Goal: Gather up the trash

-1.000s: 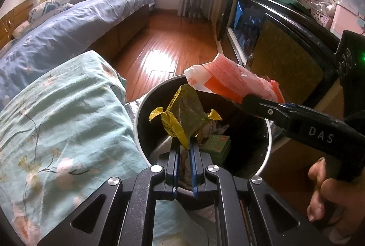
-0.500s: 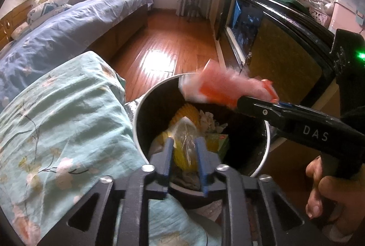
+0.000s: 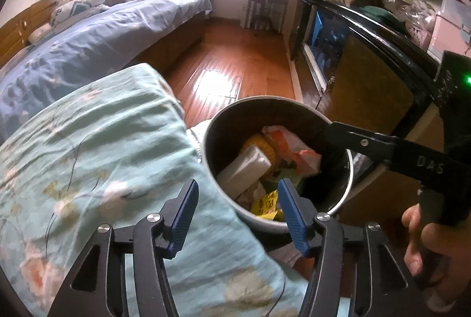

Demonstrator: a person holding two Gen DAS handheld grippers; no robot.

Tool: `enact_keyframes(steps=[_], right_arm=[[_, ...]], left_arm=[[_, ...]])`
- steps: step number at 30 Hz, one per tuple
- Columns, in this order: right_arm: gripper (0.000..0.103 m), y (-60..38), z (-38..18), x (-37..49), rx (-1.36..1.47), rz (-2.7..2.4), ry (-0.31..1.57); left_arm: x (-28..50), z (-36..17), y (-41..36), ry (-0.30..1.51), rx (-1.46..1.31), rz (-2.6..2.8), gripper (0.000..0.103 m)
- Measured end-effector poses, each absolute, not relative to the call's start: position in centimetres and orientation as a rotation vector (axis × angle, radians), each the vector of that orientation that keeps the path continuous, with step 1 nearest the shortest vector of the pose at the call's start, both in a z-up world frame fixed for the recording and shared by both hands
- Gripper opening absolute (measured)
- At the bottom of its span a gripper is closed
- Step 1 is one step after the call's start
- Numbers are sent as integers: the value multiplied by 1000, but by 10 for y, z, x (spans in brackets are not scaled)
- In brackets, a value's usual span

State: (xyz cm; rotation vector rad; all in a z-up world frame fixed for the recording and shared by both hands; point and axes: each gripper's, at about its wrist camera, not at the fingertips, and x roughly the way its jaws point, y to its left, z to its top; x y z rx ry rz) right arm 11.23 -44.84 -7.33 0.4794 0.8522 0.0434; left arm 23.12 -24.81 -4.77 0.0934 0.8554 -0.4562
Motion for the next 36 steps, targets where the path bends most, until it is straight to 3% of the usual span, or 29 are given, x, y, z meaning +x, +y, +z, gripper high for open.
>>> enact_keyframes(steps=[13, 19, 29, 31, 33, 36], right_arm=[[83, -399, -60, 65, 547, 92, 789], [88, -368, -54, 53, 486, 102, 752], [90, -334, -35, 41, 338, 78, 664], [93, -329, -24, 37, 292, 66, 613], [102, -325, -10, 35, 244, 58, 560], [103, -320, 10, 38, 184, 50, 502]], left_arm=[[173, -41, -169, 824, -63, -399, 57], [141, -32, -134, 768, -82, -349, 63], [106, -17, -100, 676, -104, -274, 64], [99, -8, -93, 631, -114, -261, 68], [95, -1, -91, 595, -105, -240, 72], [86, 13, -89, 533, -93, -223, 79]])
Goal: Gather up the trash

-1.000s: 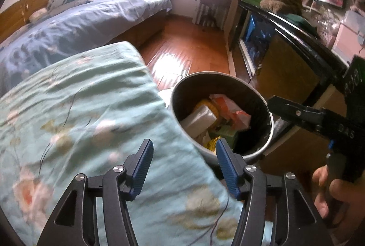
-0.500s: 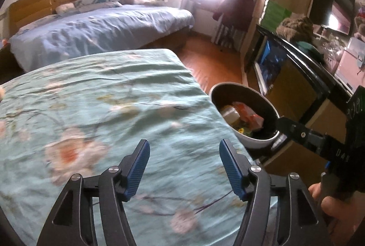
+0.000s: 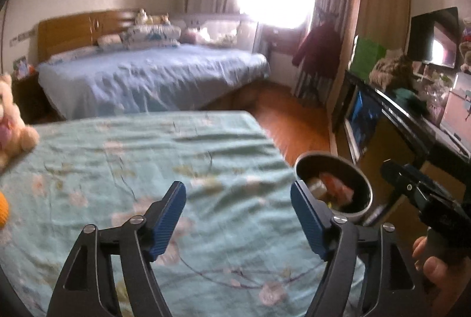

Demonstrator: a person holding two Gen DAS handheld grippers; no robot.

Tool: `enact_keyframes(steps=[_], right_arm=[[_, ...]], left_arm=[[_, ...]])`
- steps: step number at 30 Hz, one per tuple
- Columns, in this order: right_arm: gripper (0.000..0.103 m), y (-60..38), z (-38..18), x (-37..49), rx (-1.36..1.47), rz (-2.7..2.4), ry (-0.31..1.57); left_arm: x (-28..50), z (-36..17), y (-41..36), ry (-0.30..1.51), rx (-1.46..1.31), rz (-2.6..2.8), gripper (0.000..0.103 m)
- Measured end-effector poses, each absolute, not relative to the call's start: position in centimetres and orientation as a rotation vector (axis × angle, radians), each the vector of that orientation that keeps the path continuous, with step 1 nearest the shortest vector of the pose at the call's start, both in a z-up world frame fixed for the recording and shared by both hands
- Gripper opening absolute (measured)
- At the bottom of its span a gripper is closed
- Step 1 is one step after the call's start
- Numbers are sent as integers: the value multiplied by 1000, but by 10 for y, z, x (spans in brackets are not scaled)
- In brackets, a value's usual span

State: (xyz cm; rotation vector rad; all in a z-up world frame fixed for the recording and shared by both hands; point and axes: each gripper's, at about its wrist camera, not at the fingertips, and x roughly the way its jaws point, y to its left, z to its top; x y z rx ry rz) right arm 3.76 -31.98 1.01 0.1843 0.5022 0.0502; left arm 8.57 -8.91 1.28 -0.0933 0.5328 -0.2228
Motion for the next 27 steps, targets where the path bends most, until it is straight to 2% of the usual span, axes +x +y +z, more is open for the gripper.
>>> enact_keyframes(steps=[2, 3, 4, 14, 27], right_arm=[[103, -316, 20, 42, 155, 46, 481], [103, -314, 23, 43, 144, 40, 472], [103, -312, 25, 45, 130, 33, 463], [103, -295, -3, 55, 127, 33, 493], [103, -286, -3, 57, 130, 51, 484]], left_arm=[[76, 22, -89, 477, -82, -195, 87], [72, 24, -89, 457, -76, -181, 98], [68, 24, -89, 435, -68, -161, 102], [55, 5, -100, 406, 29, -6, 102], [53, 3, -98, 349, 27, 36, 102]])
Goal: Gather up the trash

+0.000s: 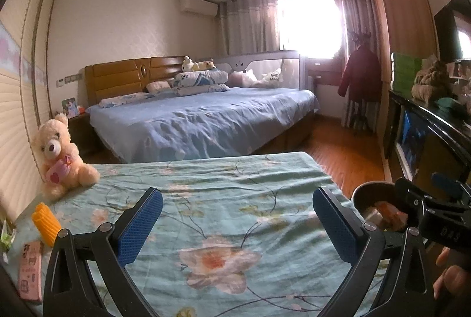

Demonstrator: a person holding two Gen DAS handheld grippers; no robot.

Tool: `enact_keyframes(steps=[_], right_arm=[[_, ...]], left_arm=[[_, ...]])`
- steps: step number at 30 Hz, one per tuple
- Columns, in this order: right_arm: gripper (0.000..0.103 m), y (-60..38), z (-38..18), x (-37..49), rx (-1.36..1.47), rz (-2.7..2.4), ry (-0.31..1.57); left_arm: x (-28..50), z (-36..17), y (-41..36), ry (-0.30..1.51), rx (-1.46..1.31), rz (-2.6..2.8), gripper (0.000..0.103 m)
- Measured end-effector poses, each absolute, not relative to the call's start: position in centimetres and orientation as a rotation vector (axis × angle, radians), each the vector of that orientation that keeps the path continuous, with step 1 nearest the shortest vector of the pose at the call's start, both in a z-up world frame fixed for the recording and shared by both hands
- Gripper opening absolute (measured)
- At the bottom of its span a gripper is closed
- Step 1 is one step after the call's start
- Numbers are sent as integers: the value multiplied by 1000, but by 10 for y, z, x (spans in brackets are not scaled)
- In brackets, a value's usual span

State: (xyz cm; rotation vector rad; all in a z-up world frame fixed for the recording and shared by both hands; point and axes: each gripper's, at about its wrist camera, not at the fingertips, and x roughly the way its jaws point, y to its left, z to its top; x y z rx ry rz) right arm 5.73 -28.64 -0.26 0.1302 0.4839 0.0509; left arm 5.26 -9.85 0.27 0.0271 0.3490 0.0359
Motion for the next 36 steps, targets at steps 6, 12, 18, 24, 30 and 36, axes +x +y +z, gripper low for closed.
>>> enact_keyframes(steps=[6, 12, 18, 24, 30, 36], right_arm=[[103, -286, -2, 57, 132, 50, 484], [103, -285, -1, 57, 133, 54, 481], [103, -283, 1, 56, 134, 56, 484], [103, -284, -1, 56, 140, 59, 492], [103, -282, -1, 56, 134, 64, 496], [103, -282, -1, 56, 132, 68, 502]], left_arm=[[55, 3, -94, 350, 25, 38, 102], [55, 4, -94, 347, 25, 35, 102], [56, 4, -93, 347, 20, 30, 102], [56, 5, -91, 348, 15, 22, 102], [54, 4, -90, 344, 12, 17, 102], [54, 4, -88, 351, 2, 10, 102]])
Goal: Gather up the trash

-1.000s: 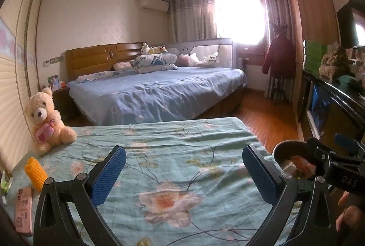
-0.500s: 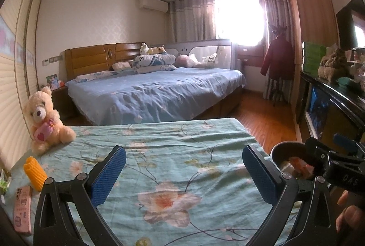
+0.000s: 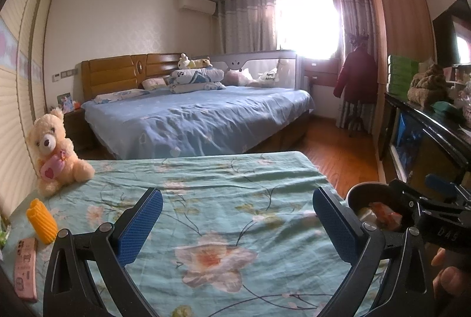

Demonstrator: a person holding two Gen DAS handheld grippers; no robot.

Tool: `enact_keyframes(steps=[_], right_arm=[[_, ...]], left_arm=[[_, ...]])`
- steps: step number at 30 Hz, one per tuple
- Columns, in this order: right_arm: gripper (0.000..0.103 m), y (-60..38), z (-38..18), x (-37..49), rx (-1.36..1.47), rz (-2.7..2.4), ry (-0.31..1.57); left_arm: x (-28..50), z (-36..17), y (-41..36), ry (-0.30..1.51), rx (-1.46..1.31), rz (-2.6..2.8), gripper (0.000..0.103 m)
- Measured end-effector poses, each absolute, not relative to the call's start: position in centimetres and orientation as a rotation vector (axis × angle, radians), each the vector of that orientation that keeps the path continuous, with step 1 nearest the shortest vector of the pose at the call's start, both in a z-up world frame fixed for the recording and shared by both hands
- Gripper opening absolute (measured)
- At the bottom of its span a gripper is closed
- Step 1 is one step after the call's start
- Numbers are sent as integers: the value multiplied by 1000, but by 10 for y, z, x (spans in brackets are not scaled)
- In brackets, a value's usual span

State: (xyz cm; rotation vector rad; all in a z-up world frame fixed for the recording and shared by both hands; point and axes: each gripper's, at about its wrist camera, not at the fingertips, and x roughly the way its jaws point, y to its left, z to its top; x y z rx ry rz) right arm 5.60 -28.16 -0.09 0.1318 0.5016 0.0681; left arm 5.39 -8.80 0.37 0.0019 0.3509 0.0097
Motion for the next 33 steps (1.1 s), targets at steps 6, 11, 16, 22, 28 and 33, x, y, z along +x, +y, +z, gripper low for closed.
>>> enact_keyframes(steps=[6, 11, 16, 22, 28, 33], right_arm=[[103, -281, -1, 57, 131, 71, 503], [103, -281, -1, 57, 131, 70, 503], [103, -281, -1, 57, 129, 69, 502], [103, -280, -1, 58, 132, 72, 502], [103, -280, -1, 57, 132, 72, 501], [103, -280, -1, 58, 131, 73, 502]], left_arm=[[54, 4, -87, 353, 2, 8, 102], [54, 5, -87, 352, -1, 5, 102], [54, 5, -87, 351, -1, 4, 102], [54, 4, -87, 353, -5, 1, 102], [53, 3, -87, 352, -8, -3, 102], [53, 2, -86, 356, -12, -5, 102]])
